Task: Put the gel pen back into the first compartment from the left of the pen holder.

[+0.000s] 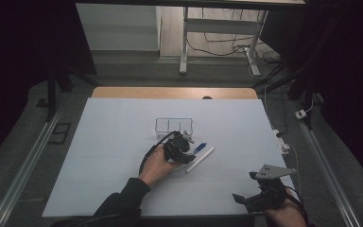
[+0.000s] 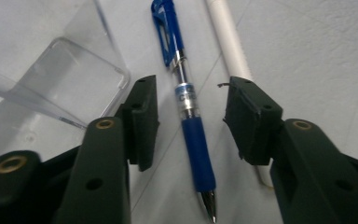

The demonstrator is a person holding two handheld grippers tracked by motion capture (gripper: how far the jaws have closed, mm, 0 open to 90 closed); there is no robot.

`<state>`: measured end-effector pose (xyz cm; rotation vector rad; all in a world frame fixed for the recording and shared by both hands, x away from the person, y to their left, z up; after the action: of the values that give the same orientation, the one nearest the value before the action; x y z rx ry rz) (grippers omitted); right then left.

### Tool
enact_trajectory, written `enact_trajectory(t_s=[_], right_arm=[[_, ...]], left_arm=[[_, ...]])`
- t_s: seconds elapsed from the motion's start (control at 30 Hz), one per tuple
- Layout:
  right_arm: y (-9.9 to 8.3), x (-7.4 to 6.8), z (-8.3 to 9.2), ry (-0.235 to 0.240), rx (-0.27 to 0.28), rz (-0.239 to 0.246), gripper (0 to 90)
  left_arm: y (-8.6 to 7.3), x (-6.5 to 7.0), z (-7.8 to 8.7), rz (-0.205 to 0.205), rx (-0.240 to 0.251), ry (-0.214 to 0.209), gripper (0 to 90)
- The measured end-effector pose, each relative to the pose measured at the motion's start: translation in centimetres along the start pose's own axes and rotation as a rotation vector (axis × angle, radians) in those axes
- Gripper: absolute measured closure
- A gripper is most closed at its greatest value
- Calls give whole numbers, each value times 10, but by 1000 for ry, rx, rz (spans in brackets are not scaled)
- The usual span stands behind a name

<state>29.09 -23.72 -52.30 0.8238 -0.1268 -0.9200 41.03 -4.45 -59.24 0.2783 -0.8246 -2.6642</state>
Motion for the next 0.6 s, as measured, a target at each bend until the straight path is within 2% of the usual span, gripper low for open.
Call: enact_trajectory(t_s=[0.27,0.37,0.6], right_arm=[[0,0,-1,4,-5,-1,0],[0,0,-1,6,-6,0,0],[-1,-1,-1,8,-9,4,0]], left_arm=[[-4,4,-8,-12,-9,10,657],[-5,4,-7,-7,-11,12,744],[-5,3,-7,57,6,0,787]])
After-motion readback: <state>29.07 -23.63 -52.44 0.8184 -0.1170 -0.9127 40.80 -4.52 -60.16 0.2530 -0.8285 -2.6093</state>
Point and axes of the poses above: each handheld gripper's, and its own axes: z roughly backward along the jaws, y roughly out of its top, x roughly to its right, the point moved 10 cm from there along -z, roughly forward along the jaws, and after that the axes turned 14 degrees about -z, right-handed, at the moved point
